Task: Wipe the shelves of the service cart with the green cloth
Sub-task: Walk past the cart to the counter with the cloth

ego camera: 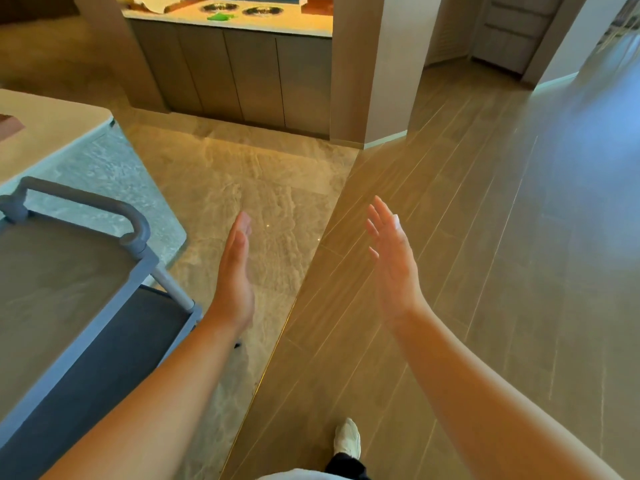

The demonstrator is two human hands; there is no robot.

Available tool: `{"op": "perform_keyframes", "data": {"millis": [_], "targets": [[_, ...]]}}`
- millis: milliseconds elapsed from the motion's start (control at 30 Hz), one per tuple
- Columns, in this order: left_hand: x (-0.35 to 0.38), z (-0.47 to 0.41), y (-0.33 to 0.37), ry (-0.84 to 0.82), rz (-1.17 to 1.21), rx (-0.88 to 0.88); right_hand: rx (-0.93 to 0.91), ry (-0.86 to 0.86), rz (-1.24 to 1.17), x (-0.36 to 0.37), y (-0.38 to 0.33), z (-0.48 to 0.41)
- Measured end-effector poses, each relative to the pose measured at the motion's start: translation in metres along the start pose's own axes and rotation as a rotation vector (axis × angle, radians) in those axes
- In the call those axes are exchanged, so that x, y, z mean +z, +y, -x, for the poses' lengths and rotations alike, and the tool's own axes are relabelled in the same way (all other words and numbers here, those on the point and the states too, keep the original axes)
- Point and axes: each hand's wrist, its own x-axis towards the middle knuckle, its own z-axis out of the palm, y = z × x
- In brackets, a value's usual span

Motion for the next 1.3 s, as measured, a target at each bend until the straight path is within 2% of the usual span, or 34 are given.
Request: {"op": "perform_keyframes", "data": {"millis": [267, 500, 800, 1067, 1300], "targets": [[0.04, -0.087, 0.021, 0.032, -0.056, 0.059, -0.045, -0.044, -0.044, -0.021, -0.011, -0.117], [0.045, -0.168, 0.017, 0.048, -0.08, 0.104, -0.039, -0.065, -0.058, -0.011, -0.001, -0.199], [0.014, -0.303, -0.013, 0.106, -0.008, 0.082, -0.013, -0.078, -0.023, 0.035, 0.022, -0.326], [-0.031, -0.432, -0.01, 0.127, 0.051, 0.094, -0.026, -0.082, 0.011, 0.099, 0.024, -0.447], [-0.053, -0.508, -0.015, 0.124, 0.047, 0.099, -0.018, -0.117, 0.018, 0.136, 0.04, -0.521]]}}
